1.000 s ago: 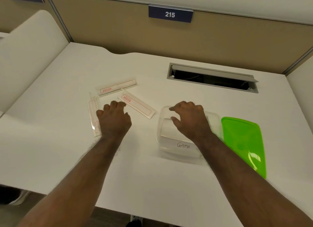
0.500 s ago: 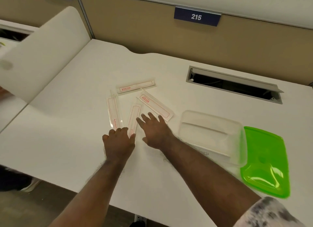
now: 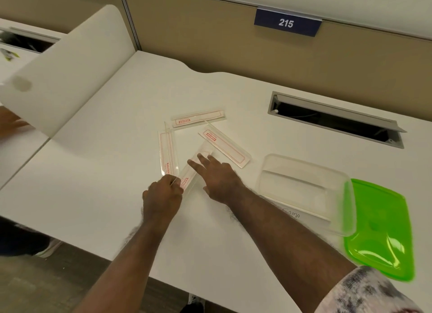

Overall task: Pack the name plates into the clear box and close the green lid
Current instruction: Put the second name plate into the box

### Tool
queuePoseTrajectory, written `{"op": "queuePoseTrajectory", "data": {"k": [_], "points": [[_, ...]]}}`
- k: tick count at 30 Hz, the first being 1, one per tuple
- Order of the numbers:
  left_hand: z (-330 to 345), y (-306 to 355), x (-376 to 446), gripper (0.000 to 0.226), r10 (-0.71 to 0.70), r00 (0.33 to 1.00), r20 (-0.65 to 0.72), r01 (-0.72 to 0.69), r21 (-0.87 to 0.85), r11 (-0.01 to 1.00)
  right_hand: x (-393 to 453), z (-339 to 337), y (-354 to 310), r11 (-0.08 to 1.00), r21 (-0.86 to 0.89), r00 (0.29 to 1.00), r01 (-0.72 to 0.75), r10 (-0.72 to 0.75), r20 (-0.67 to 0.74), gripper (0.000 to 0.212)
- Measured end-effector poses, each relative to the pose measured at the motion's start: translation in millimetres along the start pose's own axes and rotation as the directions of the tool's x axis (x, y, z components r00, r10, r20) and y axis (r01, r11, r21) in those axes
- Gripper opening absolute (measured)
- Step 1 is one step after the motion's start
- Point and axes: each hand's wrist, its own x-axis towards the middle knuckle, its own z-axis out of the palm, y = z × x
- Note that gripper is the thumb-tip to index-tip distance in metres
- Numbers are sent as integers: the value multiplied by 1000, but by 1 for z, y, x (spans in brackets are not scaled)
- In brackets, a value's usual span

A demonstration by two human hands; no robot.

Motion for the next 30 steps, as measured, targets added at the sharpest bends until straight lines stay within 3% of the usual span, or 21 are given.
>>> {"op": "queuePoseTrajectory", "data": {"k": [6,12,18,24,27,30], "points": [[-38,-1,6,17,-117,986,117,152,-364,919,3,-8,14,999,-35,999,-23,21,-46,87],[-68,-5,14,26,-94,971,218,193,-494,848,0,-22,32,996,-32,996,-78,77,-42,80],[-88,-12,25,28,-68,924,377,266,-504,821,-8,-44,46,979,194,998,-59,65,-26,76],[-95,-6,33,24,-22,950,311,212,-593,777,-30,-70,62,852,518,993,-76,110,-36,64],[-95,5,31,24,55,956,288,150,-641,753,-45,-81,76,826,560,990,-65,125,-71,63],[-91,18,27,37,178,918,355,109,-656,747,-65,-91,93,791,601,980,-116,188,-59,60]]}}
